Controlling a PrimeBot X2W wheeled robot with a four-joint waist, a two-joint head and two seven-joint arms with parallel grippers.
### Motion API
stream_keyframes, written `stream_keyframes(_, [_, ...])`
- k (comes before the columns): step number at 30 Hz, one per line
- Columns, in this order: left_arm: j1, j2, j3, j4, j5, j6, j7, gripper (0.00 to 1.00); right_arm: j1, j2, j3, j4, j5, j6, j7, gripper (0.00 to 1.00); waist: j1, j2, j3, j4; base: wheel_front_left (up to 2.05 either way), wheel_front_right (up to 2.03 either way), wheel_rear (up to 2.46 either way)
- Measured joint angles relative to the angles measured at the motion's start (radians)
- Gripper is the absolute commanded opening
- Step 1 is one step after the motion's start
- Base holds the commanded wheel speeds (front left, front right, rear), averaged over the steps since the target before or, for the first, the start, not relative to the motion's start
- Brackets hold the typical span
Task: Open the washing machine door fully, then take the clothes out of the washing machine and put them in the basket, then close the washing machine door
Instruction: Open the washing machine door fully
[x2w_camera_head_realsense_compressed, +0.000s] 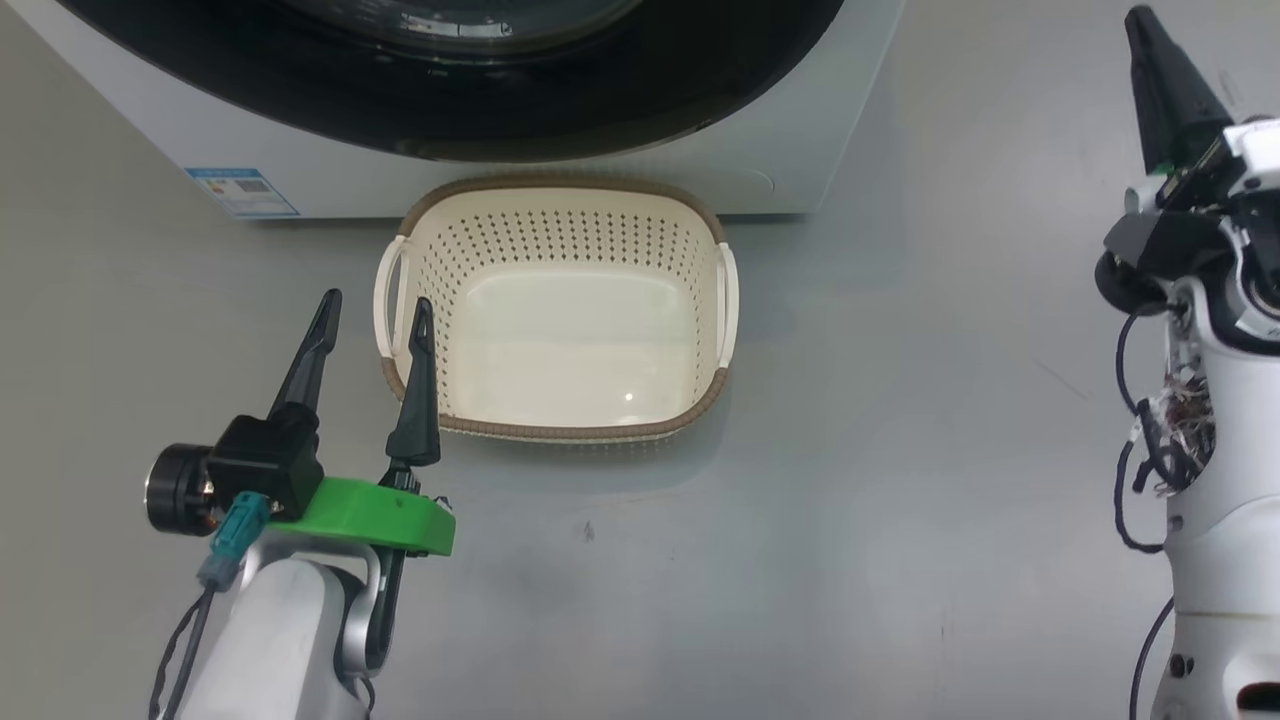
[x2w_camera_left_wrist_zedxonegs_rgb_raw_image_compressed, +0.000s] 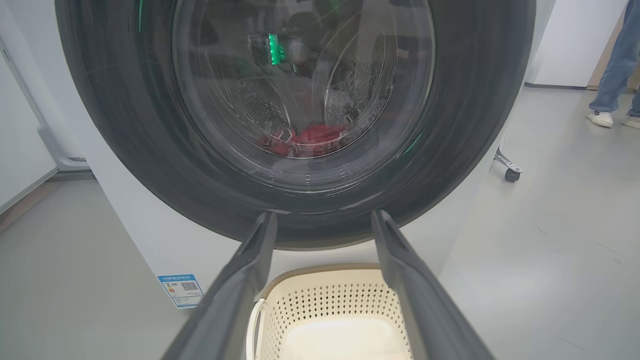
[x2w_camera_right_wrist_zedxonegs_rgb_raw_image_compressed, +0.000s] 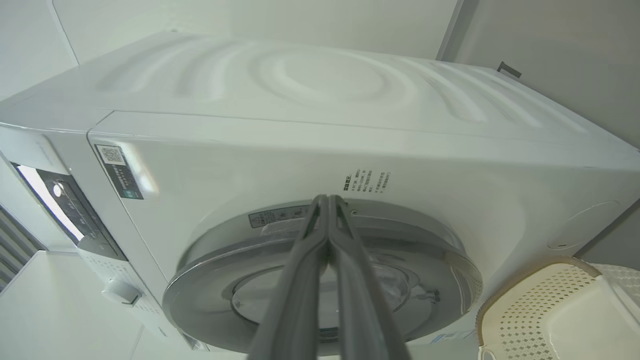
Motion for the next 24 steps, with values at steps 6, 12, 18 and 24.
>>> stream_keyframes(6, [-0.046,-0.008,-0.012,-0.008,0.008,-0.008,0.0,1.0,-0.118,-0.051,0.0,0.02,0.02,-0.04,0.074,0.0,0.0,0.0,0.065,0.023,0.0,0.0,0.0])
stream_keyframes(12, [-0.082,-0.013,-0.029,-0.009,0.016,-0.009,0.0,1.0,-0.229,-0.106,0.018,0.034,0.016,-0.068,0.128,0.0,0.0001,0.0,0.121,0.053,0.0,0.0,0.0])
stream_keyframes(18, [-0.116,-0.019,-0.039,-0.007,0.016,-0.017,0.0,1.0,-0.326,-0.138,0.065,0.061,-0.01,-0.085,0.182,0.0,0.0001,0.0,0.172,0.094,0.0,0.0,0.0])
stream_keyframes(24, [-0.122,-0.022,-0.042,0.0,0.016,-0.017,0.0,1.0,-0.391,-0.15,0.106,0.092,-0.03,-0.091,0.219,0.0,0.0001,0.0,0.202,0.129,0.0,0.0,0.0])
